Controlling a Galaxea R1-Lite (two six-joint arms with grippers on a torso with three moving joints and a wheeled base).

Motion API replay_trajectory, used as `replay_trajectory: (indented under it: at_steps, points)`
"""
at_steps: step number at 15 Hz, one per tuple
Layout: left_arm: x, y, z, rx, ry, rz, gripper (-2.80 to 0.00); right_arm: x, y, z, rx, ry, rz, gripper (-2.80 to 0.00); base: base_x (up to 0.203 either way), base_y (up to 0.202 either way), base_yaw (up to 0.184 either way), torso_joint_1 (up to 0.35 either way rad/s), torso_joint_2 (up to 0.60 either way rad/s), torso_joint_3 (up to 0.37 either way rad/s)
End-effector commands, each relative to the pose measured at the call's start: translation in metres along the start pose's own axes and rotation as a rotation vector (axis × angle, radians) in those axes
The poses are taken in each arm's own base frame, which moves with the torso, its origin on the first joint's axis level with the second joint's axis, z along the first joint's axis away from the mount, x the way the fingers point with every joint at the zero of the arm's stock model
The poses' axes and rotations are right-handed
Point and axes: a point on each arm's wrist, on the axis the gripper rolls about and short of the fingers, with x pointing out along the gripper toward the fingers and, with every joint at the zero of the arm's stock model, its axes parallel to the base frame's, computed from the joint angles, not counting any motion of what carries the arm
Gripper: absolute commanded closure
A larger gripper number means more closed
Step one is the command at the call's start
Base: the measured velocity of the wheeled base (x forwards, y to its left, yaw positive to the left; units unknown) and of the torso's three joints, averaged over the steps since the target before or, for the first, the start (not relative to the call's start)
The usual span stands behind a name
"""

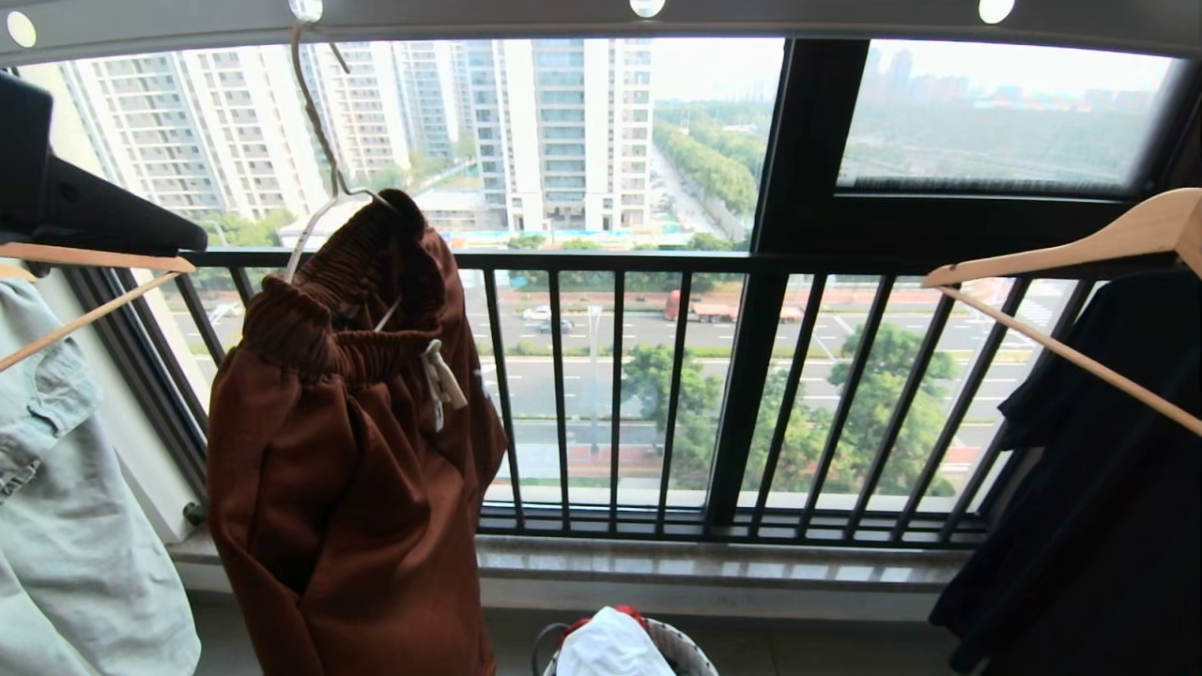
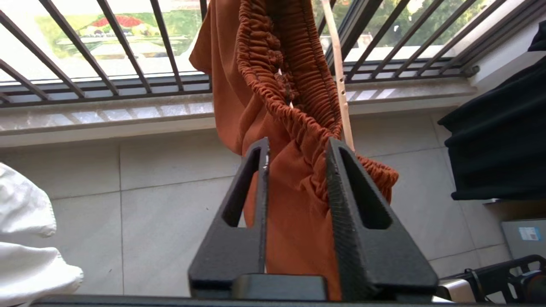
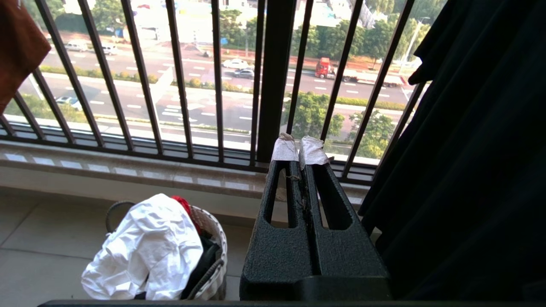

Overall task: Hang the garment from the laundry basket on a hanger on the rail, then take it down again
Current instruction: Take the clothes off the clothes rack

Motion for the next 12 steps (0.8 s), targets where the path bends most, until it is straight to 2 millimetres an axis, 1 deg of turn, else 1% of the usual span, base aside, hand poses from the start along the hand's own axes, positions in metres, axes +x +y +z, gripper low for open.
replay_trajectory:
  at_steps: [1, 4, 5, 8, 12]
  points:
    - [0.023, -0.01, 0.009, 0.028, 0.035, -0.024, -2.8, 0.0, 0.0, 0.0, 0.0, 0.002, 0.001, 0.0, 0.0, 0.0, 0.0, 0.0, 0.0, 0.0]
    - [0.028, -0.018, 0.01, 0.057, 0.024, 0.0, -2.8, 0.0, 0.0, 0.0, 0.0, 0.002, 0.001, 0.0, 0.0, 0.0, 0.0, 0.0, 0.0, 0.0]
    - [0.031, -0.021, 0.013, 0.063, -0.011, 0.017, -2.8, 0.0, 0.0, 0.0, 0.0, 0.002, 0.001, 0.0, 0.0, 0.0, 0.0, 0.0, 0.0, 0.0]
    - [0.047, -0.025, 0.021, 0.069, -0.075, 0.124, -2.8, 0.0, 0.0, 0.0, 0.0, 0.002, 0.001, 0.0, 0.0, 0.0, 0.0, 0.0, 0.0, 0.0]
    - [0.065, -0.028, 0.023, 0.065, -0.122, 0.122, -2.8, 0.0, 0.0, 0.0, 0.0, 0.002, 0.001, 0.0, 0.0, 0.0, 0.0, 0.0, 0.0, 0.0]
